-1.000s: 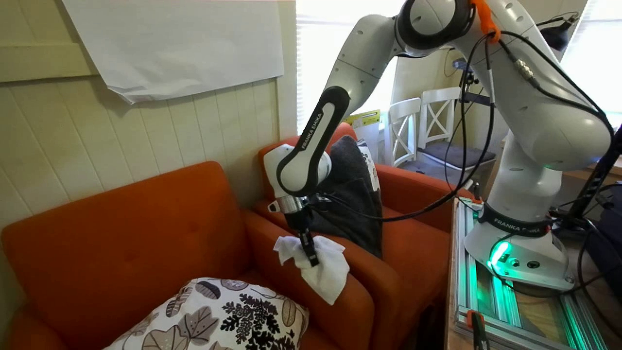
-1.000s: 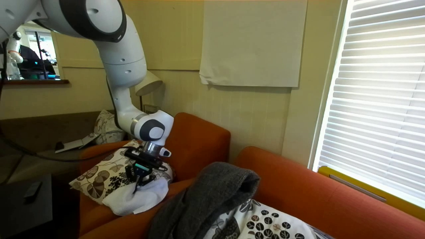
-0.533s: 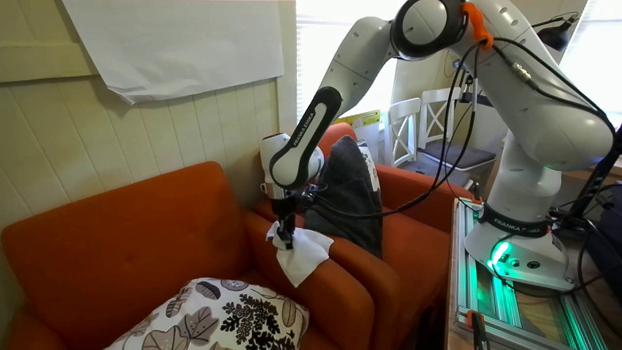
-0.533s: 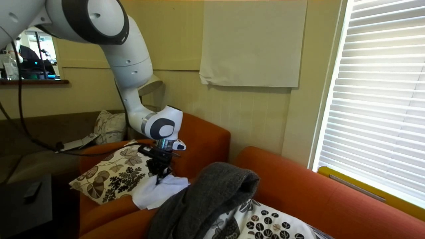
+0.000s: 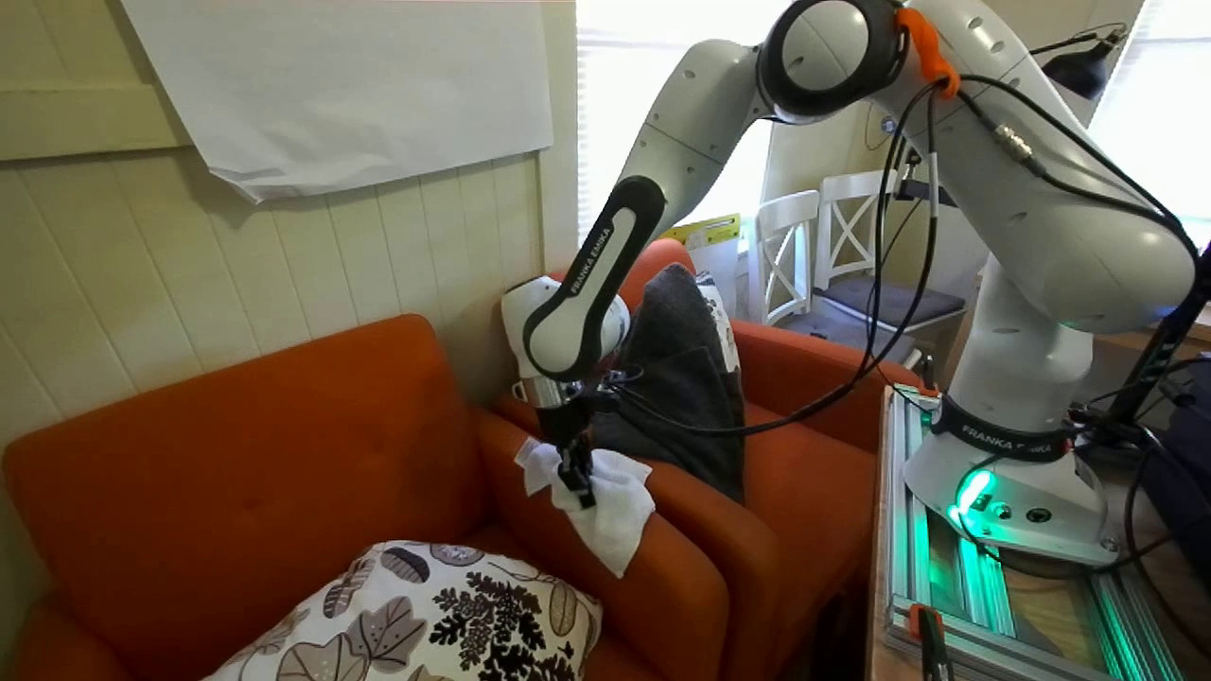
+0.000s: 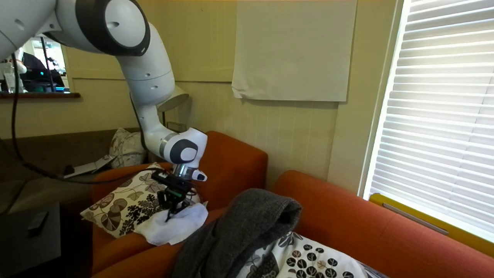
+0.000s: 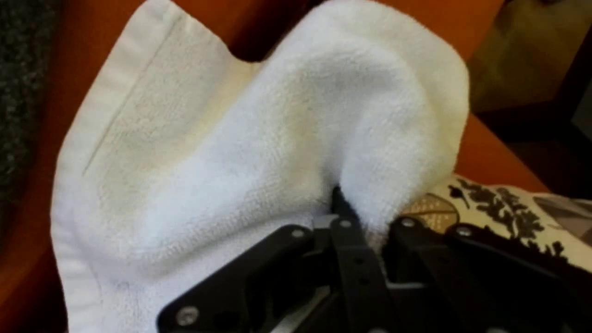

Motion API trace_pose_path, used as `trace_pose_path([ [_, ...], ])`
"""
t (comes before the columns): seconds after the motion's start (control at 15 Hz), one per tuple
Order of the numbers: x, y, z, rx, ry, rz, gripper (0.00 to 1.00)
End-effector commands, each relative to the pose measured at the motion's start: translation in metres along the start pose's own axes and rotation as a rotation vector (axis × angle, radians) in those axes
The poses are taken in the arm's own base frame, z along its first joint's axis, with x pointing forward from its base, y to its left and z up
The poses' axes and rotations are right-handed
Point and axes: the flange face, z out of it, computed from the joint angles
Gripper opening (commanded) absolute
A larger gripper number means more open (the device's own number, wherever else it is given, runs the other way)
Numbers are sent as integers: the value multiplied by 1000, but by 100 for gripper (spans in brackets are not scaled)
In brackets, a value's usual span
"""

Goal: Use the white towel to wipe the right armrest of the sofa on the left

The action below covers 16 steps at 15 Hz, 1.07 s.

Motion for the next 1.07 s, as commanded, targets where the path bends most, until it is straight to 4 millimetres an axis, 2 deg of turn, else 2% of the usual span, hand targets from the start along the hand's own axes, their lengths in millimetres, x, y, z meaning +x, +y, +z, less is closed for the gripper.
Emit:
trace_pose_path([
  [0.0,-37,-21,18,57,-161,-100,3],
  [0.27,-64,-50,43,138,-261,-283,3],
  [0.4,-69,-53,43,150,-273,-296,3],
  [0.47,-69,-46,25,156,-181,-235,3],
  [0.53,-69,-42,15,149,-147,-206,3],
  [0.67,-69,-31,-19,142,-50,-139,3],
  [1.0,-74,-4,-102,38,93,-10,3],
])
